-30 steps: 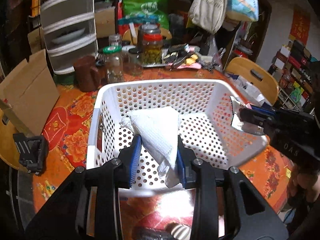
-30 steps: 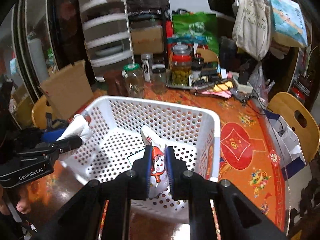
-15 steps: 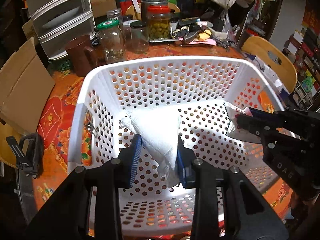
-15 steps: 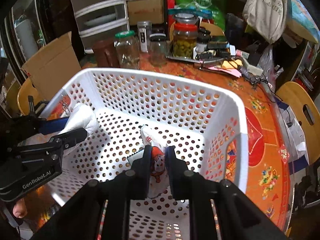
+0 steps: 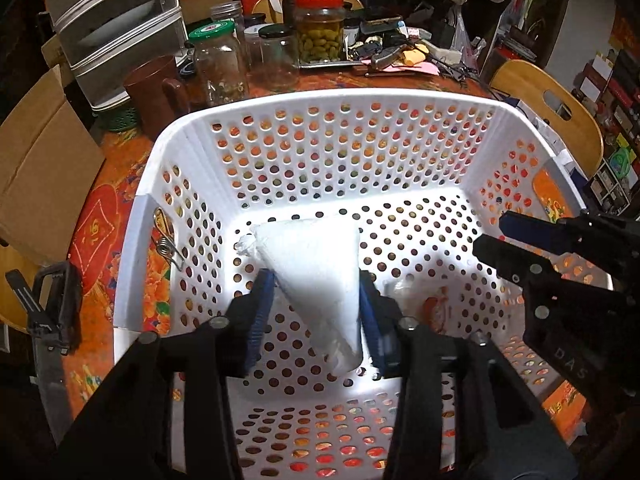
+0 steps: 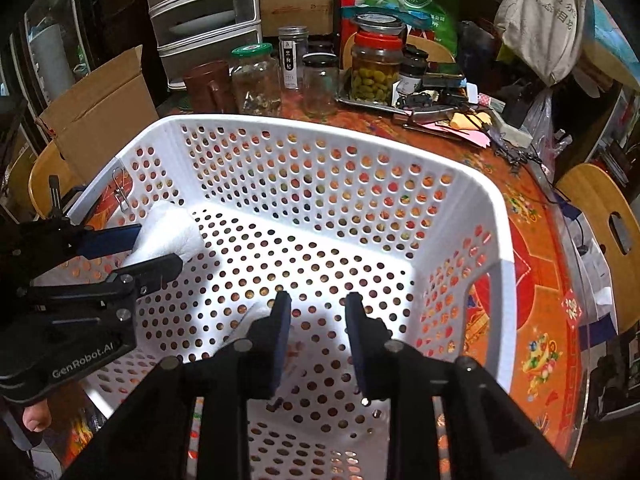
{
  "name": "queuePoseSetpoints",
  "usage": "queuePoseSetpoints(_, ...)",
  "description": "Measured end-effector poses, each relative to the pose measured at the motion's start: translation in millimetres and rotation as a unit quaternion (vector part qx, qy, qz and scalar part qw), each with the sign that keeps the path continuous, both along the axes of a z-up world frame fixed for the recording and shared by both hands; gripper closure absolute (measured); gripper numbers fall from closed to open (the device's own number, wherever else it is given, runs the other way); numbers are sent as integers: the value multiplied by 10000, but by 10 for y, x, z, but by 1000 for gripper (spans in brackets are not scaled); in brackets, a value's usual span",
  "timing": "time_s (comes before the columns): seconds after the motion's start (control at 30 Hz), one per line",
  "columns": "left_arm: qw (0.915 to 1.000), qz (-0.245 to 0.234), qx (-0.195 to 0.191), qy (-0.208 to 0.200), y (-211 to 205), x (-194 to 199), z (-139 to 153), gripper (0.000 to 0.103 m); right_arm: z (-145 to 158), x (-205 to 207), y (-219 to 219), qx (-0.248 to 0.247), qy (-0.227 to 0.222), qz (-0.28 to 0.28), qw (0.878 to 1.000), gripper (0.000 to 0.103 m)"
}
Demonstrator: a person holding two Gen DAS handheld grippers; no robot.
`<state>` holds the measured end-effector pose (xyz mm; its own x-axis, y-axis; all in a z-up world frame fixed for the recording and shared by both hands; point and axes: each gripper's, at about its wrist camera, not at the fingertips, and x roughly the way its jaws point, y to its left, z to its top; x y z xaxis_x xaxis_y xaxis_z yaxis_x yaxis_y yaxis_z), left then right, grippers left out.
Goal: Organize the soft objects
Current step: 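Open both tools to release the napkin and packet in the basket, then move both tools back toward the remaining items on the table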
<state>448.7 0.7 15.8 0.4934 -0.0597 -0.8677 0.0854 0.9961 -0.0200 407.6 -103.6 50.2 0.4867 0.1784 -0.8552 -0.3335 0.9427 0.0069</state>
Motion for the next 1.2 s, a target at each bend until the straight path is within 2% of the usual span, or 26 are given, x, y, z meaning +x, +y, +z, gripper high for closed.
queuePoseSetpoints(0.03, 10000, 18, -14, -44, 10, -11, 18, 53, 7, -7, 0, 8, -16, 5, 10000, 71)
queuePoseSetpoints(0.1, 9999, 15, -36, -143, 24, -41, 63, 35, 35, -34, -10, 31, -76, 15, 10000, 64)
queuePoseSetpoints(0.17, 9997, 8, -47, -249, 24, -76, 121, 23, 85, -71, -35, 114, -156, 22, 9998, 57)
queuePoseSetpoints(0.2, 9996, 5, -48, -288, 20, -90, 149, 21, 105, -84, -44, 142, -187, 17, 9997, 51)
queuePoseSetpoints(0.33, 9991, 4, -76, -423, 36, -144, 246, 15, 206, -131, -113, 243, -311, -30, 9992, 44)
queuePoseSetpoints(0.5, 9983, 6, 27, -586, 65, -262, 381, 1, 334, -227, -208, 378, -455, -53, 9982, 32)
queuePoseSetpoints(0.57, 9976, -8, 64, -690, 78, -344, 456, 0, 385, -273, -253, 403, -528, -99, 9977, 19)
queuePoseSetpoints(0.6, 9973, -36, 57, -731, 80, -386, 497, 0, 405, -295, -271, 410, -563, -115, 9975, 9)
queuePoseSetpoints(0.63, 9971, -49, 53, -761, 85, -424, 529, 0, 430, -322, -292, 450, -598, -122, 9971, 5)
queuePoseSetpoints(0.87, 9951, -57, 167, -977, 73, -692, 709, 0, 529, -492, -371, 600, -713, -149, 9955, 3)
queuePoseSetpoints(1.2, 9908, 71, 102, -1349, 210, -1144, 936, 0, 696, -847, -479, 862, -974, -226, 9912, 3)
